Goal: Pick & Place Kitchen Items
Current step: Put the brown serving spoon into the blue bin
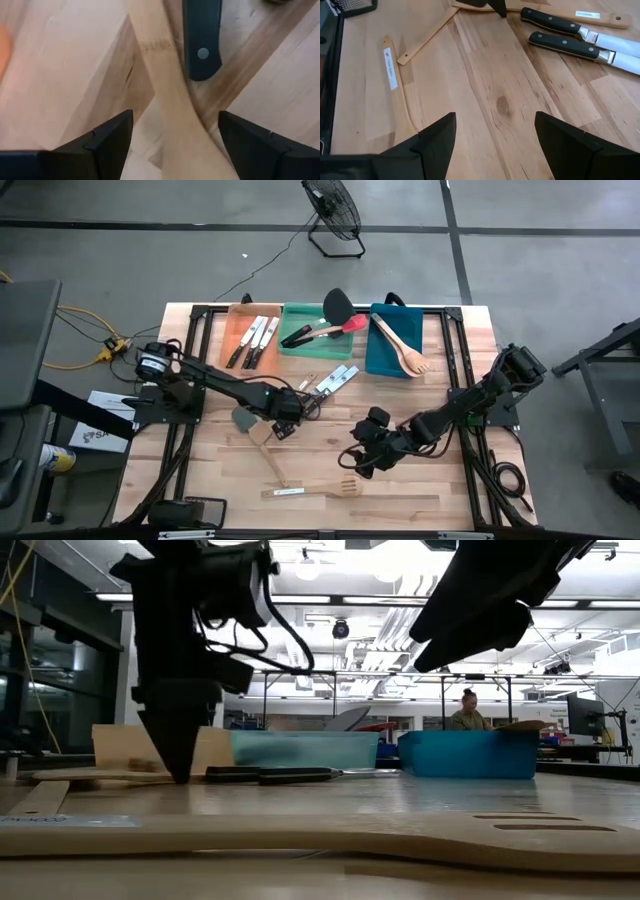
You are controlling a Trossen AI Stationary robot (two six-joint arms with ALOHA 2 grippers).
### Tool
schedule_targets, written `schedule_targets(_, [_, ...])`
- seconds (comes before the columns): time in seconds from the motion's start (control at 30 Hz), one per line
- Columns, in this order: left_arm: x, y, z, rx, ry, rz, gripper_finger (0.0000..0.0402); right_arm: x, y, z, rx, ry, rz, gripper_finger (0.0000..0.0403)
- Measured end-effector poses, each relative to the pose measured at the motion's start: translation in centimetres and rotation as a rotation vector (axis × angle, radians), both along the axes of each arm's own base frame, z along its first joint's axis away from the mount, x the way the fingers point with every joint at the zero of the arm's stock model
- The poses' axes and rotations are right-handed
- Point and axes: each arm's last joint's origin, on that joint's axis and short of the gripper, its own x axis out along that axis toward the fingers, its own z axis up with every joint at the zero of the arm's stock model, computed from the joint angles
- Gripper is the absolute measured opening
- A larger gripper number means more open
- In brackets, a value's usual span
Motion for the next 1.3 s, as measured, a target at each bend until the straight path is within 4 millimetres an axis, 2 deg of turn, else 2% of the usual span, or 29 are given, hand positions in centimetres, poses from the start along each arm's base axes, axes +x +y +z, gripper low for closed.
schedule_targets(0.17, [0.1, 0.7, -0.2, -0.015, 0.015, 0.04, 0.0289, 0.0, 0.0, 0.0, 0.001, -0.005, 0.0, 0.0262])
schedule_targets(0.47, [0.3, 3.2, -0.4, -0.155, 0.034, 0.111, 0.0289, 0.0, 0.1, 0.0, 0.003, -0.004, 0.004, 0.0262])
schedule_targets(0.63, [0.3, 3.4, -0.4, -0.163, 0.034, 0.108, 0.0285, -0.1, 0.2, 0.0, 0.003, -0.002, 0.007, 0.0262])
schedule_targets(1.3, [0.4, 3.4, -0.4, -0.174, 0.032, 0.103, 0.0115, -0.1, 0.1, 0.0, 0.0, -0.003, 0.005, 0.0262])
